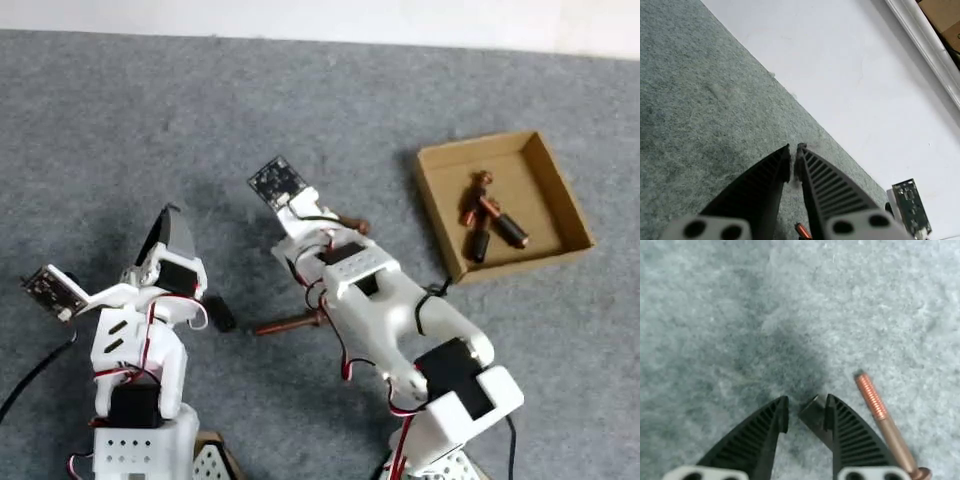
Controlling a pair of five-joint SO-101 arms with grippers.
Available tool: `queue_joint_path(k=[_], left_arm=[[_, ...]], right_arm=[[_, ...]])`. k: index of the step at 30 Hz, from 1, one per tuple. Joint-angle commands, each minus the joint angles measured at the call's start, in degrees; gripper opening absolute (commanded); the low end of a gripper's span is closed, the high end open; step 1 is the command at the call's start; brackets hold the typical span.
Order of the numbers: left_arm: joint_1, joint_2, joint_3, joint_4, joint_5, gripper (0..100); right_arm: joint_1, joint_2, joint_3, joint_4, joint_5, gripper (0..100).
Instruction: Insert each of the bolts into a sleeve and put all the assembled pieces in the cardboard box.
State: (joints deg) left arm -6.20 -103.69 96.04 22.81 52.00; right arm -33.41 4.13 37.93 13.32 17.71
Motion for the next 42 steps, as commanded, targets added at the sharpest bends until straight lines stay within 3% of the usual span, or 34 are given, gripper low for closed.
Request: queue_joint_path(k=[1,12,16,26,32,42], left_arm=[[-0.4,-0.84,0.66,-1.23,0.44,5],[-0.4,-0.84,0.66,-1.23,0.44,5],[-0.4,-0.84,0.66,-1.23,0.44,5],[-0.4,-0.84,0.66,-1.23,0.44,5],[-0.4,-0.84,0.66,-1.23,0.44,5],[-0.4,-0.84,0.66,-1.23,0.44,5]], right_arm=[[0.75,-0.31,-2.07,0.48,0.53,10.9],[2.15,-0.4,-1.98,5.32,0.7,10.9],[1.89,-0.4,-1.98,8.31,7.47,10.9],[1.89,-0.31,-1.89,11.38,8.79,10.9],[1.54,-0.22,-1.89,18.33,18.2,10.9],[1.45,-0.22,-1.63,18.77,18.64,10.9]])
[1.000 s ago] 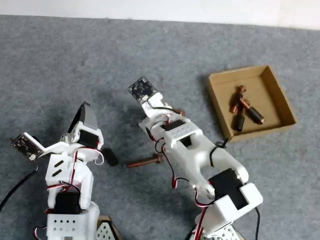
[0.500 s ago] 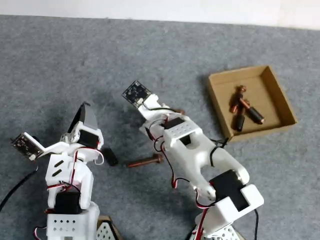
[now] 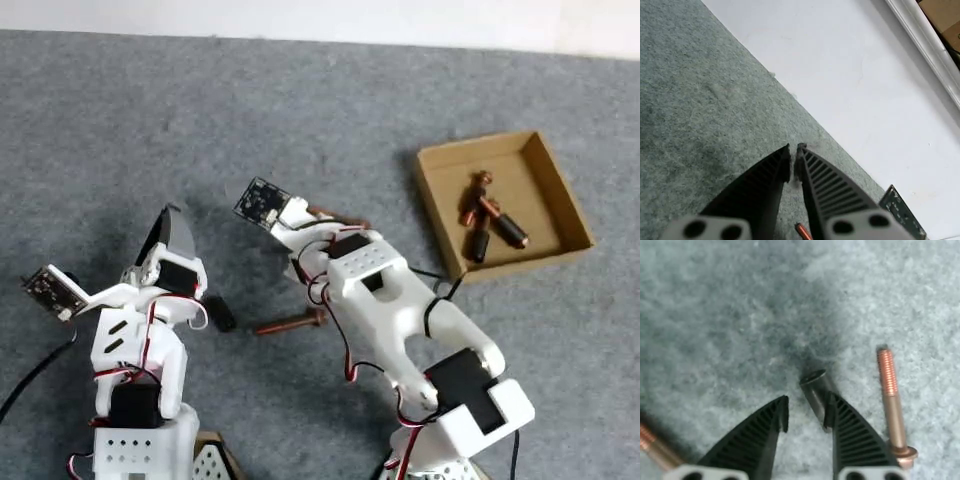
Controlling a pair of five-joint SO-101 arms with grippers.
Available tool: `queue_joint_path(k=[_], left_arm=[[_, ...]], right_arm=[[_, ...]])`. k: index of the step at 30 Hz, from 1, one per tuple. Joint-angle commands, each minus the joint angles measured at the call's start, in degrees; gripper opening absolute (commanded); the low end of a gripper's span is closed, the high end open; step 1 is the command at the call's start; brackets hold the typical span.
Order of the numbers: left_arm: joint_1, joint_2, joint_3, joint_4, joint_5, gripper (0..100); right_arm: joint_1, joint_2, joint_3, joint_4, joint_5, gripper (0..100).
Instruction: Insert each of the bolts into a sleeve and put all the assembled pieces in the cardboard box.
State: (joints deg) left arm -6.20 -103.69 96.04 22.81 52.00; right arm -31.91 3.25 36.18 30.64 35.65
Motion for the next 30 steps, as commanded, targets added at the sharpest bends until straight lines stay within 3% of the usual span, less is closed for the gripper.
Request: queue_joint_path(k=[1,16,30], left_arm=[[-0.4,-0.84,0.66,-1.23,0.44,5],[-0.4,-0.84,0.57,-1.23,0.35,5],[-0.4,-0.84,0.57,-1.23,0.35,5]], right_arm=[[-0.04,0.66,0.75,1.45,0.7,10.9],[0.04,0.57,1.54,8.48,11.08,10.9],[0.04,0.66,1.63,4.18,11.16,10.9]])
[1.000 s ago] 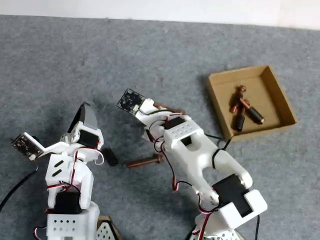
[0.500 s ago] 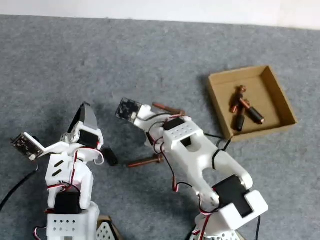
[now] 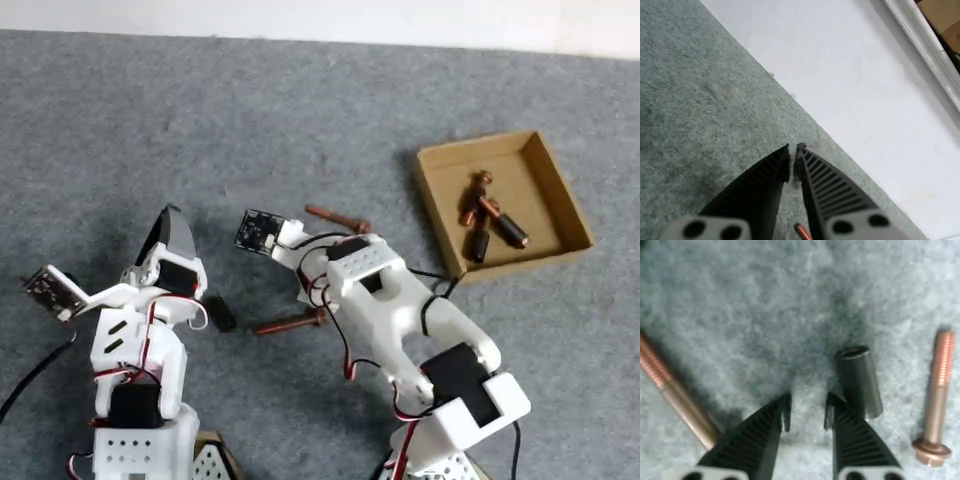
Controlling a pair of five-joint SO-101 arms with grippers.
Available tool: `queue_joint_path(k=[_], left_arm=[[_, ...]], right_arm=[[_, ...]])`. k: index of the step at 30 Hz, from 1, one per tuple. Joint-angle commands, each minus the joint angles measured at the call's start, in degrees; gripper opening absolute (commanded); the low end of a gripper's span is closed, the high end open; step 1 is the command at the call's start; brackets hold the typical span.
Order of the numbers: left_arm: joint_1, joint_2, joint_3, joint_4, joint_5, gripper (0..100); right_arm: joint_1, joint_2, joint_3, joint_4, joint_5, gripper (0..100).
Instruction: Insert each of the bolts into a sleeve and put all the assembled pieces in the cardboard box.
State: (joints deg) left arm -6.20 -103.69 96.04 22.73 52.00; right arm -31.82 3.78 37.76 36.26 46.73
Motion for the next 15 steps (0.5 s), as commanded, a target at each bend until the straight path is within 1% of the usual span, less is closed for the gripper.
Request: queue_joint_path(k=[1,4,8,13,15], left_arm=[[-0.4,-0.84,0.57,-1.14,0.35,5],[-0.4,-0.84,0.57,-1.14,0.35,5],[-0.4,-0.84,0.57,-1.14,0.35,5],[-0.4,-0.84,0.57,-1.14,0.35,5],[-0.4,-0.84,0.57,-1.14,0.35,5]], right_arm=[[-0.04,0.13,0.04,-1.89,0.09,10.9],[-0.04,0.92,0.04,-4.0,-0.62,10.9],[0.13,3.47,-0.31,-4.18,-5.45,10.9],[0.22,3.47,-0.31,-4.18,-5.54,10.7],[0.22,3.47,-0.22,-4.18,-5.54,8.0]])
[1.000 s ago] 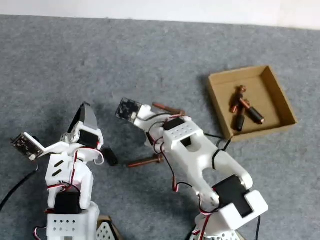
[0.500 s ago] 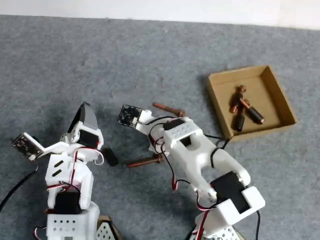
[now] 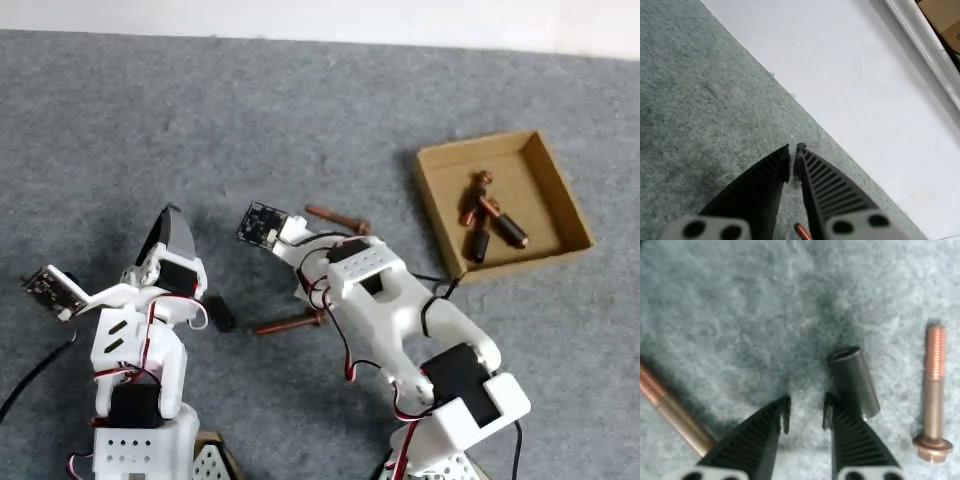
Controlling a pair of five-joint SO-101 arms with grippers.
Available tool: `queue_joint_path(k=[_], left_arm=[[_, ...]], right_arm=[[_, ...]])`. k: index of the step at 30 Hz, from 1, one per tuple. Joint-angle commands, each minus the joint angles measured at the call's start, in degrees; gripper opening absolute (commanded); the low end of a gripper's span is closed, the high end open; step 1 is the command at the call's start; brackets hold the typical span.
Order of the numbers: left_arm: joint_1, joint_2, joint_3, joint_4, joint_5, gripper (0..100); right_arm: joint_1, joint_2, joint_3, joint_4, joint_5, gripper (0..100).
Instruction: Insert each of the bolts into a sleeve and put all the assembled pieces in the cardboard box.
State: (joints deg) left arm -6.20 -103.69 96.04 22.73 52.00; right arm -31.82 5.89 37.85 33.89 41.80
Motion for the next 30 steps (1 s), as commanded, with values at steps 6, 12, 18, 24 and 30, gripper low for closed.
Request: queue_joint_path(k=[6,12,18,24,30], left_arm=[[-0.4,-0.84,0.57,-1.14,0.35,5],[-0.4,-0.84,0.57,-1.14,0.35,5],[-0.4,-0.84,0.57,-1.14,0.35,5],[-0.31,-0.84,0.66,-1.14,0.35,5],[-0.31,-0.84,0.66,-1.14,0.35,5]], right_arm=[[0.22,1.36,-0.13,-1.71,-0.62,0.5],[0.31,1.36,-0.31,-1.71,-0.62,0.5],[0.22,-6.99,0.04,-2.07,-2.55,0.5],[1.54,-21.14,10.42,-9.45,-7.74,0.5],[1.36,-32.13,21.32,-19.65,-10.64,0.5]])
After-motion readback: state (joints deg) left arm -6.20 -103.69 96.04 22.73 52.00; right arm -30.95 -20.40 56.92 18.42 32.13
